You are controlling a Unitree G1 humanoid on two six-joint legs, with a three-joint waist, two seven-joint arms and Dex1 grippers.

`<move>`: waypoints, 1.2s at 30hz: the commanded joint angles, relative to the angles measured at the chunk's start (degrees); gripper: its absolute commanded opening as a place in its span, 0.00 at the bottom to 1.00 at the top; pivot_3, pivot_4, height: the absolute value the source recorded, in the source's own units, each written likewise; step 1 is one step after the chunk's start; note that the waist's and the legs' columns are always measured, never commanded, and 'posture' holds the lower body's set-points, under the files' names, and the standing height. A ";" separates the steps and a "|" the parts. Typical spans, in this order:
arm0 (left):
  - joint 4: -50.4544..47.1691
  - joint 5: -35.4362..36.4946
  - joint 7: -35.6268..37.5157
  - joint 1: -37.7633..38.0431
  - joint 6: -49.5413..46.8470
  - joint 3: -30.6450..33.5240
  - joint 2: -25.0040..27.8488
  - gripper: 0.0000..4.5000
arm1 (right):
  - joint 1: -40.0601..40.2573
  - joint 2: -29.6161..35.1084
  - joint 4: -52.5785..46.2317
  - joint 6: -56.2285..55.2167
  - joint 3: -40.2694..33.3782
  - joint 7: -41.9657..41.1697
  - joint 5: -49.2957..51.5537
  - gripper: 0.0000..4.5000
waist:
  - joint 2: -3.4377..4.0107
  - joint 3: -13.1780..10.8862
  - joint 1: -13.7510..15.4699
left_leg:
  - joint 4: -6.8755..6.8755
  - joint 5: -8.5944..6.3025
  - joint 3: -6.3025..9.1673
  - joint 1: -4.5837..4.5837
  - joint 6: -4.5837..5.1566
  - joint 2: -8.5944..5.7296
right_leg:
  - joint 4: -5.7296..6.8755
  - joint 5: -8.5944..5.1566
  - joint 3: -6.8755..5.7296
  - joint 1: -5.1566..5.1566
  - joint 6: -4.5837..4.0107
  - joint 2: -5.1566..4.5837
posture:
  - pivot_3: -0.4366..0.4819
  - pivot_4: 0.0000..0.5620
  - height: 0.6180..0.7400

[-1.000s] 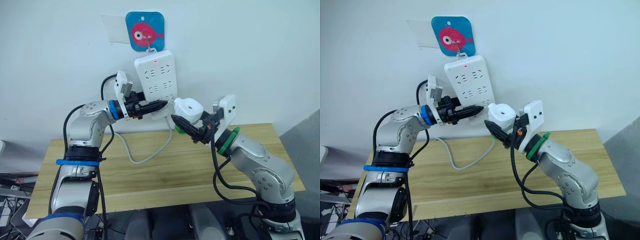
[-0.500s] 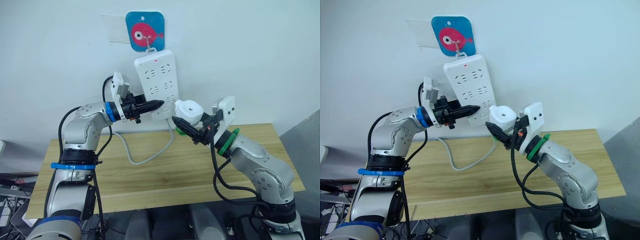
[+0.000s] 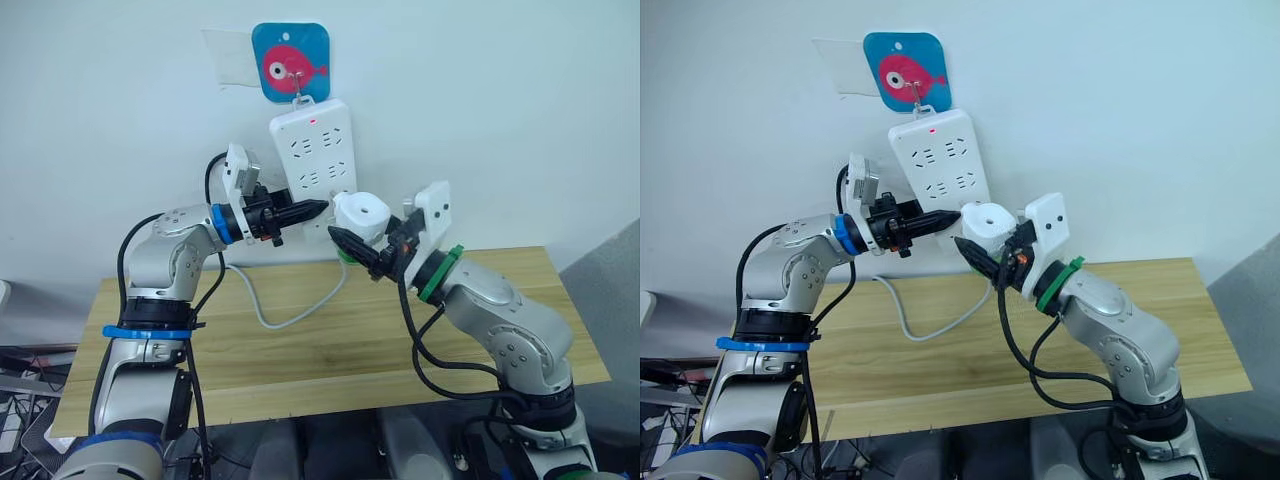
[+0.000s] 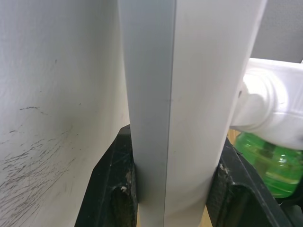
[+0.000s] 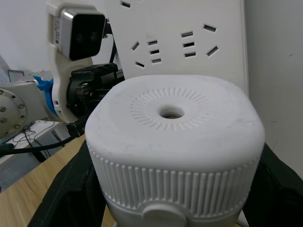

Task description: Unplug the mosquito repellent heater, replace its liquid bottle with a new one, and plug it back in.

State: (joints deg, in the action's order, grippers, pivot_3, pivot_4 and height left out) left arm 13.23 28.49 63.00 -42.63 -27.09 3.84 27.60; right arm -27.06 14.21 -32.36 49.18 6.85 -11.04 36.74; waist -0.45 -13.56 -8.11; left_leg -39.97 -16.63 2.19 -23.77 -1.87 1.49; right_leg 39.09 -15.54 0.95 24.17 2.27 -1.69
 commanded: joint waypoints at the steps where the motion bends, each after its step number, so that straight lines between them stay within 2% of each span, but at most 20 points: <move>1: -3.36 1.04 0.02 -0.29 0.79 0.68 0.23 0.30 | -1.73 -0.18 -1.31 0.72 -0.50 0.62 -0.60 0.69 | 0.00 0.00 0.00 | 0.00 0.00 0.00 0.00 0.00 0.00 | 0.00 0.00 0.00 0.00 0.00 0.00 | 0.26 0.37 1.00; 17: -3.92 1.16 0.01 0.26 0.78 0.57 0.35 0.30 | 0.01 -0.26 -3.25 3.73 -3.55 1.42 1.31 0.69 | 0.00 0.00 0.02 | 0.01 0.00 -0.01 0.00 0.00 0.00 | 0.00 0.00 0.02 0.00 0.00 0.00 | 0.27 0.36 1.00; 36: -3.99 0.82 0.12 0.63 1.41 0.38 0.30 0.30 | -2.36 -1.10 -2.26 4.88 -1.99 2.45 -1.24 0.69 | 0.00 0.00 0.00 | 0.01 0.00 0.00 0.00 0.00 0.00 | 0.00 0.00 0.01 0.01 0.00 0.00 | 0.27 0.37 1.00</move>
State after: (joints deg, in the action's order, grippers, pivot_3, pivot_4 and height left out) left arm 12.02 28.44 62.55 -41.98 -26.77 3.84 27.75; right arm -27.89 13.32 -32.89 54.47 4.85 -9.08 36.34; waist -0.44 -13.56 -8.12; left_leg -39.95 -16.63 2.18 -23.78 -1.87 1.49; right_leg 39.09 -15.54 0.96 24.18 2.27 -1.68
